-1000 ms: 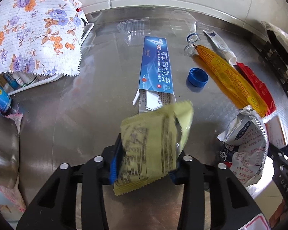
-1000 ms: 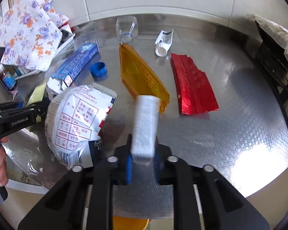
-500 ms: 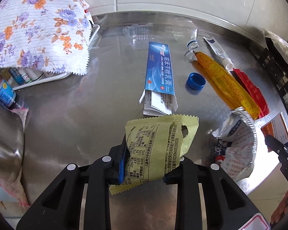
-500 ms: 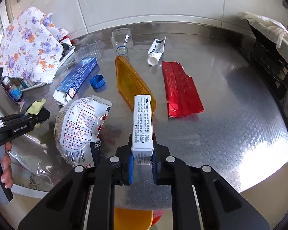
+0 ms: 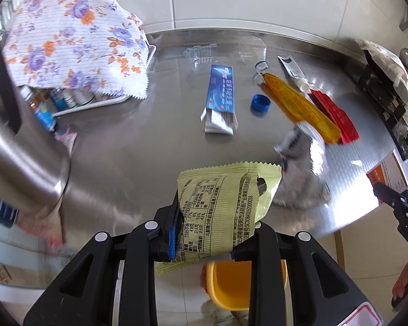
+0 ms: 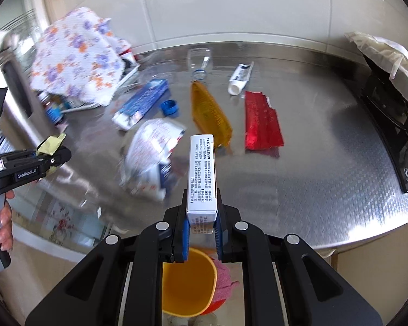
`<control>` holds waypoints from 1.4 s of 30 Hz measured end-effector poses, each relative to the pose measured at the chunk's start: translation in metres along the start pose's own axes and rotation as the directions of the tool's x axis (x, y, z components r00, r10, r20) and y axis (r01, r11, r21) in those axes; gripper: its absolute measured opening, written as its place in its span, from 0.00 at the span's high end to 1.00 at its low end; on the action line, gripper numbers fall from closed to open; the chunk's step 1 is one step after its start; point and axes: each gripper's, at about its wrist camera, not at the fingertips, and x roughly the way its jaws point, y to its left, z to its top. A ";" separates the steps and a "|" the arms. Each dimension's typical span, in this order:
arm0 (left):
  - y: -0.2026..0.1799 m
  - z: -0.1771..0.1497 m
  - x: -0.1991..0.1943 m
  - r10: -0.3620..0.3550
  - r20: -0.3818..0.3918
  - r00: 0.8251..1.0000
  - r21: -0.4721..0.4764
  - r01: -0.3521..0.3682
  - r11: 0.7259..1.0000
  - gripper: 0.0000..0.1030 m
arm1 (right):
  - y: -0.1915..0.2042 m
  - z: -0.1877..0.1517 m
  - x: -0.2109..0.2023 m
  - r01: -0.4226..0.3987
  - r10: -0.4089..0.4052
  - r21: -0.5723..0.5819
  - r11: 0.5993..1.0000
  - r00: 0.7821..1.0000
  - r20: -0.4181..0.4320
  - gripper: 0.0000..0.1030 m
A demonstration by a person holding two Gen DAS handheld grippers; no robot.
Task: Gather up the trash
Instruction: 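Carry the packet and box down over the yellow wastebasket with both tools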
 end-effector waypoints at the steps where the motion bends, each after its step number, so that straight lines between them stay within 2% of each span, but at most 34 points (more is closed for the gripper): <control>1: -0.001 -0.006 -0.005 0.001 0.000 1.000 0.002 -0.001 1.000 0.73 | 0.002 -0.005 -0.005 -0.006 0.006 -0.014 1.000 1.000 0.000 0.84; 13: -0.010 -0.097 -0.060 -0.034 -0.015 0.999 0.076 0.035 0.997 0.73 | 0.031 -0.074 -0.070 -0.022 0.022 -0.028 0.999 1.000 0.005 0.84; 20: -0.006 -0.153 -0.075 -0.063 -0.044 0.997 0.115 0.068 0.991 0.73 | 0.048 -0.119 -0.091 -0.019 0.019 0.001 1.000 1.000 -0.024 0.84; 25: -0.006 -0.187 -0.069 -0.077 -0.093 0.993 0.113 0.087 0.990 0.73 | 0.060 -0.149 -0.089 -0.033 0.032 -0.009 0.999 0.997 -0.070 0.84; 30: -0.012 -0.211 -0.045 -0.091 -0.139 0.986 0.130 0.109 0.985 0.73 | 0.066 -0.171 -0.070 -0.076 0.069 -0.049 0.996 0.989 -0.130 0.84; 33: -0.017 -0.219 -0.016 -0.103 -0.165 0.981 0.163 0.130 0.978 0.73 | 0.066 -0.183 -0.044 -0.109 0.095 -0.073 0.991 0.979 -0.178 0.84; 36: -0.023 -0.228 0.018 -0.113 -0.198 0.974 0.206 0.154 0.966 0.73 | 0.064 -0.195 -0.010 -0.144 0.116 -0.105 0.984 0.965 -0.237 0.84; 42: -0.040 -0.244 0.084 -0.109 -0.279 0.954 0.291 0.192 0.937 0.73 | 0.055 -0.218 0.070 -0.196 0.128 -0.153 0.969 0.921 -0.368 0.84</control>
